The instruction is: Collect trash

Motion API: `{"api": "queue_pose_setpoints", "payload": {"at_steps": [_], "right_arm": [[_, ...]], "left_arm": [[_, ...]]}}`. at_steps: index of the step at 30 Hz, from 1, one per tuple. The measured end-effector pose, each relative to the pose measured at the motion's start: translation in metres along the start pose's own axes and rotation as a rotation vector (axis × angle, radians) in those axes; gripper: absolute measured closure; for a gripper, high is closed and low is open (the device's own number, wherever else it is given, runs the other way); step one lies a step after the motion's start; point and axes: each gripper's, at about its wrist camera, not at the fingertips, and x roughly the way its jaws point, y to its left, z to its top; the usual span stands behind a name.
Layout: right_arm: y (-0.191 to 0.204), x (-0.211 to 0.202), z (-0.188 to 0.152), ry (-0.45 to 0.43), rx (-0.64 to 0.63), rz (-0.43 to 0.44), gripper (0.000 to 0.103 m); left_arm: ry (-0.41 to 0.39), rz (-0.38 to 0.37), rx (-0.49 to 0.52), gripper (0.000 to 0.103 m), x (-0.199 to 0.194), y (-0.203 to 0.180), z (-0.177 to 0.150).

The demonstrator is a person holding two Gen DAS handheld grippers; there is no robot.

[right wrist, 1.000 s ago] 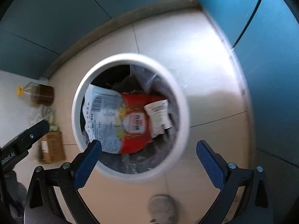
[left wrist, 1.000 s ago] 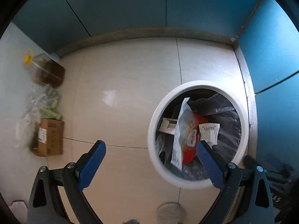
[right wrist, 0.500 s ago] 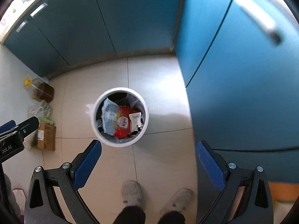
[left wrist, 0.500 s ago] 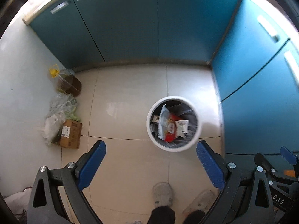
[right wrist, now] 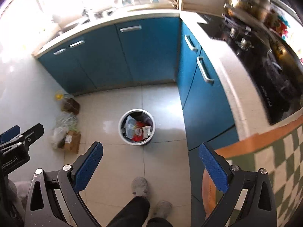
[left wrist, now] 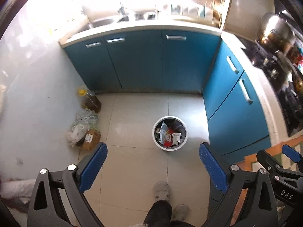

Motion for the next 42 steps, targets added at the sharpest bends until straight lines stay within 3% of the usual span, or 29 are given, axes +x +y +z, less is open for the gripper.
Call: {"api": "queue_pose_setpoints", "payload": {"at_steps": [7, 12, 19, 31, 42], "right_arm": [[-0.008, -0.088, -0.029, -0.033, -0.016, 0.087, 0.001], [-0.003, -0.133, -0.044, -0.019, -0.045, 0.181, 0.000], [0.008, -0.185, -0.052, -0.043, -0.052, 0.241, 0.000], [0.027, -0.201, -0.065, -0.018, -0.061, 0.296, 0.000], [0.023, -0.193, -0.068, 0.023, -0.070, 0.303, 0.000]], "left_arm": [[-0.007, -0.036, -0.065, 0.004, -0.065, 0.003, -0.025], [-0.004, -0.165, -0.070, 0.004, -0.110, 0.006, -0.034], [-0.042, -0.246, -0.088, 0.002, -0.152, 0.021, -0.044], [-0.043, -0.308, -0.097, 0.002, -0.165, 0.036, -0.059], [-0.002, -0.300, -0.061, 0.002, -0.163, 0.033, -0.066]]}}
